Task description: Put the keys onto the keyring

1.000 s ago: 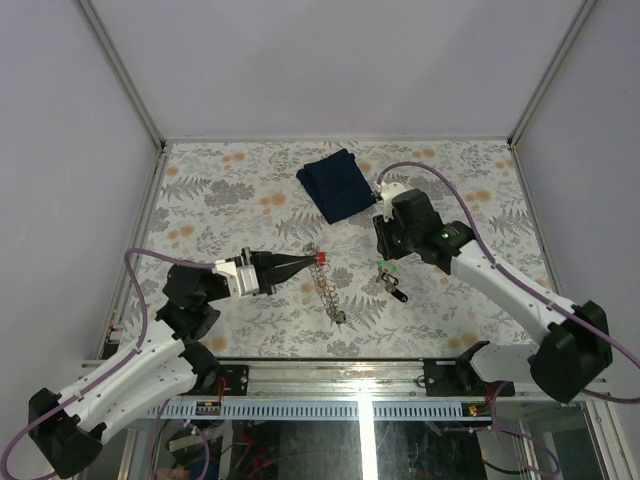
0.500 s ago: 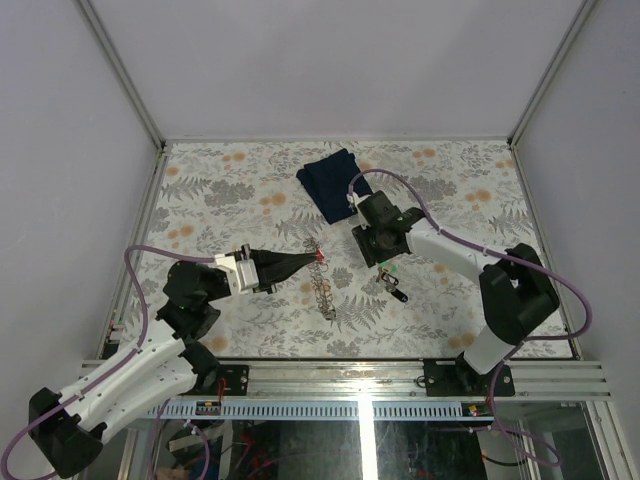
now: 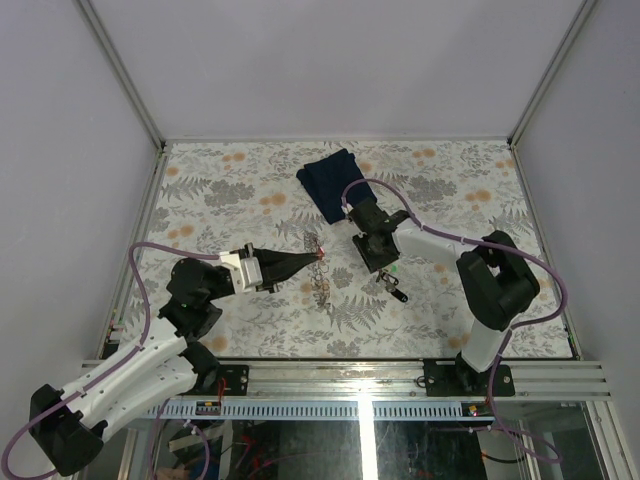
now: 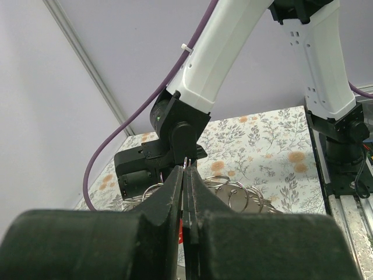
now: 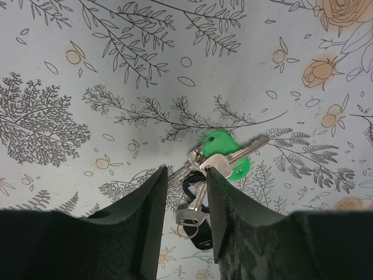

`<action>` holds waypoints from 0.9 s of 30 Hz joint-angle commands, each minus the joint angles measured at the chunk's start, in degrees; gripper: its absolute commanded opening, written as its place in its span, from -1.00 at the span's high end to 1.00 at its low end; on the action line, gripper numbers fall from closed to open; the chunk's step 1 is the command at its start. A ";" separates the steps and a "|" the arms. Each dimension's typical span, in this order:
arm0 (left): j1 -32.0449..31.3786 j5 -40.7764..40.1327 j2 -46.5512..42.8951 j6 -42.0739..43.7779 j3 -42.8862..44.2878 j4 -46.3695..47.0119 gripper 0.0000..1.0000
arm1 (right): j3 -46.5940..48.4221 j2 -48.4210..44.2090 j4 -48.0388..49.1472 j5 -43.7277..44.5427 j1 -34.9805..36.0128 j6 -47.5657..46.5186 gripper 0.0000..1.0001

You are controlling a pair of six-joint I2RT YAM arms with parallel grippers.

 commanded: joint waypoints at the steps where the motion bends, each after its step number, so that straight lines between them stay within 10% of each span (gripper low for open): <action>1: -0.14 -0.32 -0.60 -0.20 1.55 3.43 1.00 | 2.29 1.55 -0.39 2.73 0.76 -0.86 0.24; 27: -0.13 -0.54 -1.37 0.61 1.54 1.93 1.00 | 0.08 -3.98 2.95 5.42 0.70 -3.37 1.00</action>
